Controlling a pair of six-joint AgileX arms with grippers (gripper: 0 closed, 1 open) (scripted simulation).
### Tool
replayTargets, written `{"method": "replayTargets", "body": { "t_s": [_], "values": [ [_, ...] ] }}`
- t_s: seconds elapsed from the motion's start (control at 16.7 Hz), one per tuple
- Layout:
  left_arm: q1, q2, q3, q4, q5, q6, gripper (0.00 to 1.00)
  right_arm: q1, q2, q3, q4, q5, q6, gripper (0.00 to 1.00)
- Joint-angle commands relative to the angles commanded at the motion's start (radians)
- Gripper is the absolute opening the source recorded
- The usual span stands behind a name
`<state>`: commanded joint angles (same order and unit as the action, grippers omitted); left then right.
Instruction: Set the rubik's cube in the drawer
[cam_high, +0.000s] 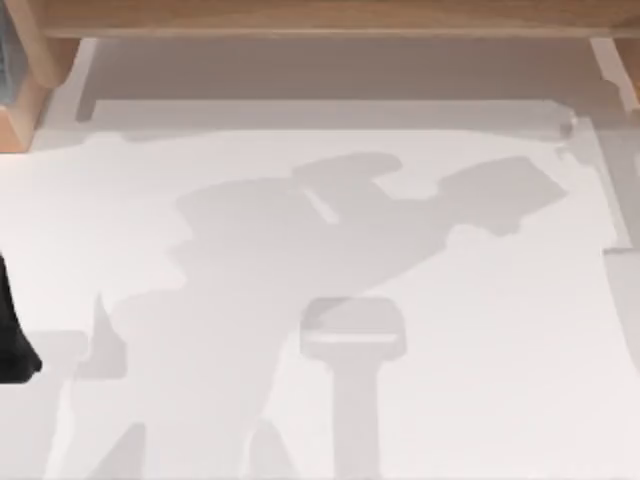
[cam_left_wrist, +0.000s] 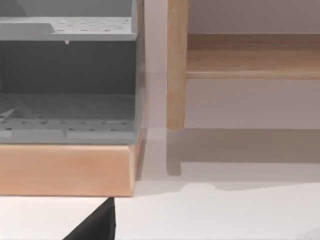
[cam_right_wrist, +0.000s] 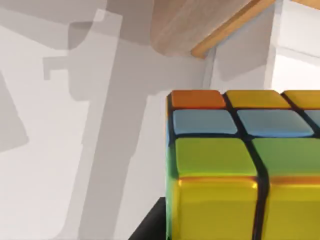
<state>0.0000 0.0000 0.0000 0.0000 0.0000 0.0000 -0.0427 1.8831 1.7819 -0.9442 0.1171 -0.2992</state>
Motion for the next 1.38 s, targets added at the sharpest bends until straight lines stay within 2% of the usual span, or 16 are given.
{"method": "replayTargets", "body": {
  "t_s": [0.36,0.66,0.9,1.2,1.38],
  "values": [
    [0.0,0.0,0.0,0.0,0.0,0.0,1.0,-0.228,0.368,0.481,-0.396,-0.034,-0.039,0.0],
    [0.0,0.0,0.0,0.0,0.0,0.0,1.0,-0.327,0.693,0.811,-0.588,-0.086,-0.055,0.0],
    [0.0,0.0,0.0,0.0,0.0,0.0,1.0,-0.337,0.802,0.921,-0.644,-0.114,-0.057,0.0],
    [0.0,0.0,0.0,0.0,0.0,0.0,1.0,-0.337,0.802,0.921,-0.644,-0.114,-0.057,0.0],
    [0.0,0.0,0.0,0.0,0.0,0.0,1.0,-0.337,0.802,0.921,-0.644,-0.114,-0.057,0.23]
  ]
}}
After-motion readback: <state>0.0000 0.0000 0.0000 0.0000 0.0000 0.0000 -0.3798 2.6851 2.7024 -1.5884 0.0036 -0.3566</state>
